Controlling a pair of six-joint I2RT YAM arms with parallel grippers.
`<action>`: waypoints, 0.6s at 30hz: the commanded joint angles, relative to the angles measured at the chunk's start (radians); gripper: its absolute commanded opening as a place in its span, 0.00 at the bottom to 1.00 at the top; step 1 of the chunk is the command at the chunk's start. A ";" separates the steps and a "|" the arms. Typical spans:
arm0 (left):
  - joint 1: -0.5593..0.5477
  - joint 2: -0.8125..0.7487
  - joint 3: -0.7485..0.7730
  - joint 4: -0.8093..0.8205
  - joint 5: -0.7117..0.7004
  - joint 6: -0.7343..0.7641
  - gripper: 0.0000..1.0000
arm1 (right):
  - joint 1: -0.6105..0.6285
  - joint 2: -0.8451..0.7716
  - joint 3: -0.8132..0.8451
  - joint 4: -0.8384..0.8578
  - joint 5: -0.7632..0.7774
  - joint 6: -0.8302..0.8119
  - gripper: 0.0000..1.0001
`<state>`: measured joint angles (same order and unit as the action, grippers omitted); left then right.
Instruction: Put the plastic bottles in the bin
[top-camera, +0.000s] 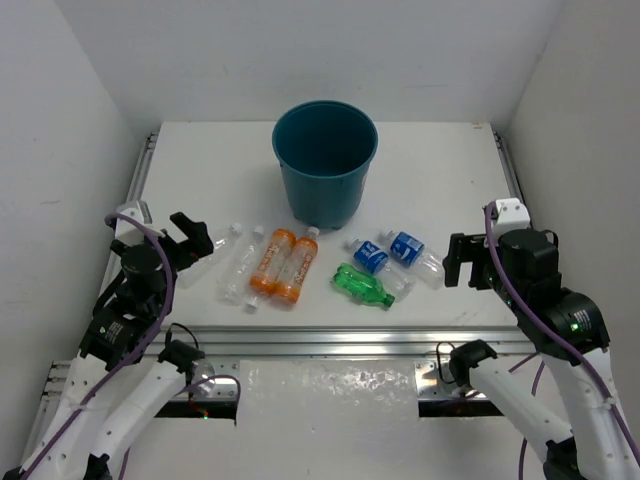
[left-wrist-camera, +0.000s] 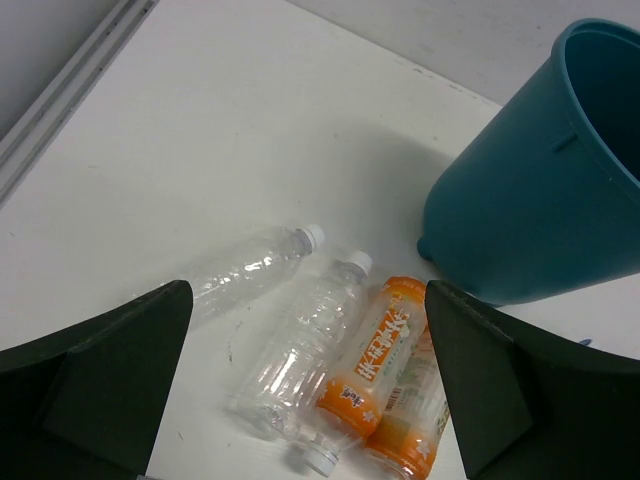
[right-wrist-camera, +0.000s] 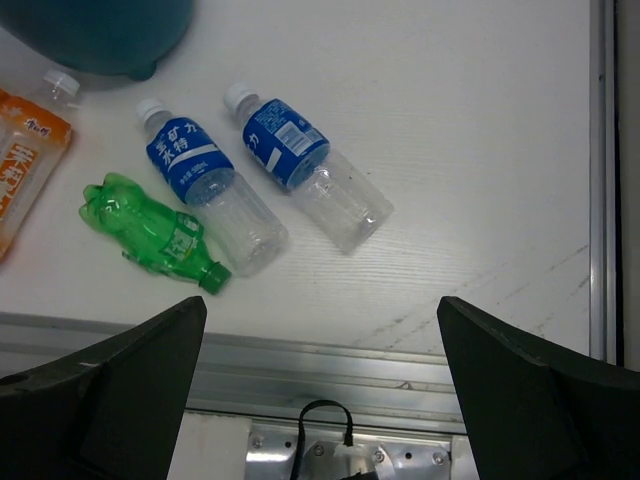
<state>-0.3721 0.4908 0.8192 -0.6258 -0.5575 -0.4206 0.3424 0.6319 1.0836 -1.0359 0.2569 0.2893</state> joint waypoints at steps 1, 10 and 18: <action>0.001 -0.006 0.015 0.029 -0.009 -0.006 1.00 | -0.002 0.008 0.036 0.011 0.027 -0.002 0.99; 0.001 0.006 0.011 0.041 0.019 0.003 1.00 | -0.002 0.107 0.021 0.140 -0.152 -0.018 0.99; -0.001 0.023 0.008 0.041 0.022 0.005 1.00 | -0.002 0.585 -0.014 0.226 -0.070 -0.166 0.99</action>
<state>-0.3721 0.5018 0.8188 -0.6247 -0.5457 -0.4229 0.3424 1.0523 1.0855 -0.8616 0.1295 0.2054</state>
